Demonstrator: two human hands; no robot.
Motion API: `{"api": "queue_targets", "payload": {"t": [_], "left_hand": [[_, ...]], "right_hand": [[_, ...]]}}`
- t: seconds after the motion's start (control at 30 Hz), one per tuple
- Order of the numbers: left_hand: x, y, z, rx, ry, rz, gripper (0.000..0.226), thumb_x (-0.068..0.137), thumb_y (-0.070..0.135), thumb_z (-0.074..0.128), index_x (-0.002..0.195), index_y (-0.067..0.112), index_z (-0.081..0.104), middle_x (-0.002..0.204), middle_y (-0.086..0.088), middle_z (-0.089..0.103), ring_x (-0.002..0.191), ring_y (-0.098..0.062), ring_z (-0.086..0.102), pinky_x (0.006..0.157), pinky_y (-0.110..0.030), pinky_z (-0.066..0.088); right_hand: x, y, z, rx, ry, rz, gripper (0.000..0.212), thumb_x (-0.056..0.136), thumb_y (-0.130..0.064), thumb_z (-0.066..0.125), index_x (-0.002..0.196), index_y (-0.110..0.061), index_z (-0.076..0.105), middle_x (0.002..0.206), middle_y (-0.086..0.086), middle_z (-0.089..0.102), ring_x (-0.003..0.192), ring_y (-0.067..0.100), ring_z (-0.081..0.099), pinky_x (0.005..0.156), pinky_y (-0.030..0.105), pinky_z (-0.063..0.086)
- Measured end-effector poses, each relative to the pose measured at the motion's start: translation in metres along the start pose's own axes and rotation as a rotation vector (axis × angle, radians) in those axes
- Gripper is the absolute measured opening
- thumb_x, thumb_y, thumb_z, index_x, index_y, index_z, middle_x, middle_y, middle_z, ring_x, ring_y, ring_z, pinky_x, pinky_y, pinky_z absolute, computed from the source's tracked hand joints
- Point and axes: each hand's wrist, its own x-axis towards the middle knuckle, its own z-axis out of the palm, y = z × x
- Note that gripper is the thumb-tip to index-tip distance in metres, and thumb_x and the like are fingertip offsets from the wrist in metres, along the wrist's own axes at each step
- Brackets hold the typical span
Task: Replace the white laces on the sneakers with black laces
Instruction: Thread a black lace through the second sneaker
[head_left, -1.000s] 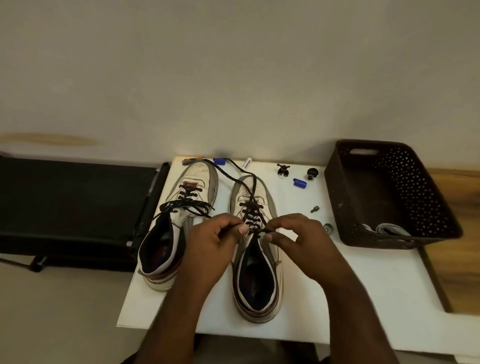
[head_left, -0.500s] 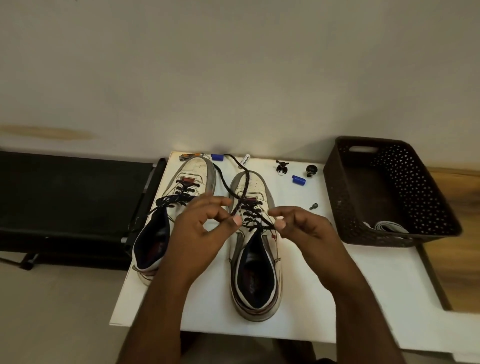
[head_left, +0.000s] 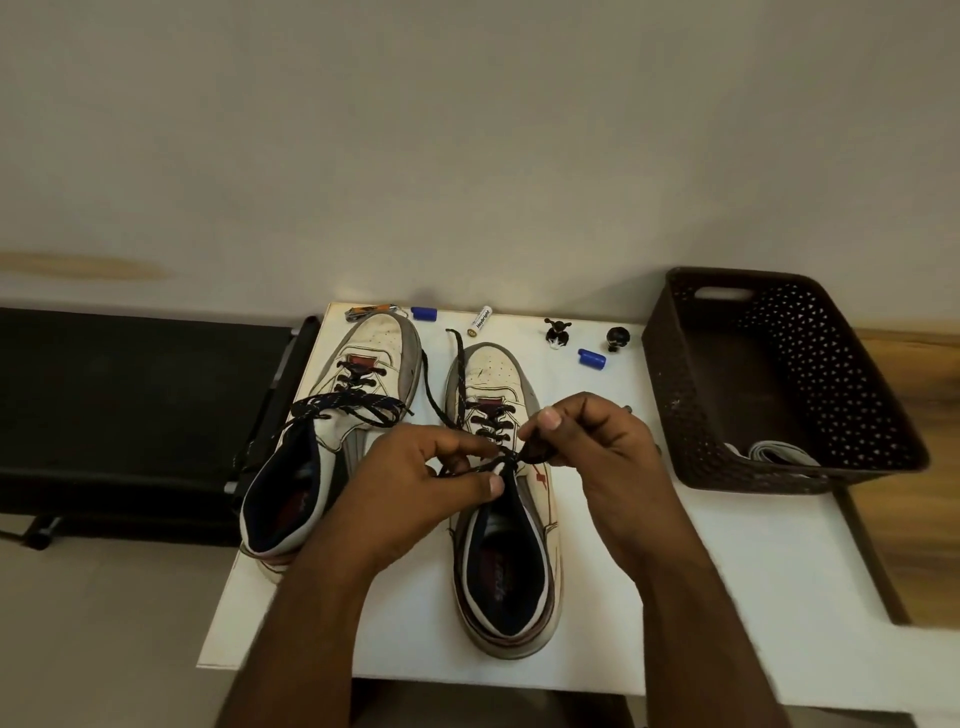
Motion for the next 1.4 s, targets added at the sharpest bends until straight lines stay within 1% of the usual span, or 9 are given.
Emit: {"api": "queue_targets", "payload": {"t": [0.13,0.23,0.33,0.47,0.6,0.7,0.97,1.13,1.4], "left_hand": [[0.002,0.001,0.005,0.019,0.033,0.049,0.026,0.076,0.008,0.078,0.094,0.026,0.077,0.084,0.003,0.068,0.08,-0.001,0.064,0.063,-0.004,0.042],[0.003,0.001,0.005,-0.01,0.051,0.064,0.022,0.073,0.006,0.08,0.088,0.022,0.078,0.076,0.002,0.068,0.065,0.0,0.062,0.059,-0.007,0.042],[0.003,-0.005,-0.005,-0.034,0.044,-0.017,0.015,0.069,0.023,0.083,0.07,0.011,0.074,0.052,-0.001,0.053,0.043,-0.006,0.044,0.048,-0.016,0.037],[-0.003,-0.003,-0.021,-0.102,0.011,-0.021,0.031,0.065,0.037,0.075,0.062,0.006,0.069,0.054,-0.004,0.056,0.051,-0.015,0.048,0.051,-0.015,0.045],[-0.003,0.006,-0.017,-0.406,0.036,0.114,0.011,0.077,0.017,0.073,0.085,0.01,0.074,0.099,-0.002,0.074,0.087,-0.012,0.068,0.08,-0.015,0.05],[0.002,0.005,-0.005,-0.553,0.011,0.133,0.023,0.079,0.017,0.057,0.088,0.023,0.078,0.098,-0.003,0.074,0.1,-0.014,0.068,0.088,-0.019,0.05],[0.007,0.003,0.006,-0.753,0.06,0.133,0.024,0.083,0.008,0.06,0.103,0.013,0.071,0.099,-0.011,0.073,0.091,-0.025,0.069,0.085,-0.033,0.056],[0.008,0.001,0.011,-0.6,0.097,0.112,0.031,0.08,0.014,0.059,0.108,0.02,0.072,0.088,-0.003,0.073,0.072,-0.014,0.061,0.083,-0.037,0.058],[0.011,0.004,0.014,-0.519,0.125,0.213,0.028,0.076,0.003,0.066,0.093,0.007,0.045,0.06,-0.005,0.067,0.054,-0.011,0.062,0.052,-0.021,0.051]], "right_hand": [[0.001,0.001,0.004,0.049,0.005,0.009,0.029,0.083,-0.028,0.06,0.086,0.0,0.067,0.081,0.004,0.072,0.073,0.014,0.064,0.071,0.02,0.053],[0.0,-0.001,0.005,0.059,0.015,0.016,0.03,0.078,-0.035,0.06,0.084,-0.007,0.067,0.086,0.006,0.074,0.077,0.018,0.066,0.076,0.029,0.056],[0.0,-0.001,0.003,0.099,0.05,0.037,0.026,0.078,-0.036,0.06,0.079,-0.011,0.065,0.087,0.008,0.074,0.082,0.021,0.068,0.081,0.037,0.054],[0.001,-0.002,0.002,0.257,0.096,0.08,0.02,0.074,-0.031,0.065,0.069,-0.012,0.063,0.077,0.013,0.071,0.083,0.024,0.069,0.095,0.047,0.05],[0.001,-0.004,0.004,0.287,0.024,0.044,0.013,0.073,-0.026,0.064,0.075,-0.016,0.07,0.082,0.011,0.072,0.085,0.024,0.068,0.091,0.042,0.05],[0.0,-0.002,0.006,0.26,-0.026,0.017,0.018,0.074,-0.022,0.065,0.087,-0.018,0.076,0.092,0.011,0.074,0.094,0.027,0.069,0.093,0.039,0.05],[0.001,0.0,0.01,0.177,-0.012,-0.057,0.032,0.084,0.007,0.06,0.107,-0.012,0.071,0.098,0.004,0.075,0.095,0.018,0.07,0.083,0.024,0.053],[0.0,-0.004,0.012,0.252,0.039,-0.059,0.025,0.071,-0.006,0.069,0.095,-0.009,0.062,0.076,0.009,0.074,0.067,0.019,0.07,0.07,0.025,0.056],[0.001,-0.006,-0.001,0.105,-0.201,0.002,0.052,0.068,-0.009,0.071,0.117,-0.024,0.062,0.068,0.003,0.07,0.077,0.017,0.071,0.08,0.023,0.053]]}}
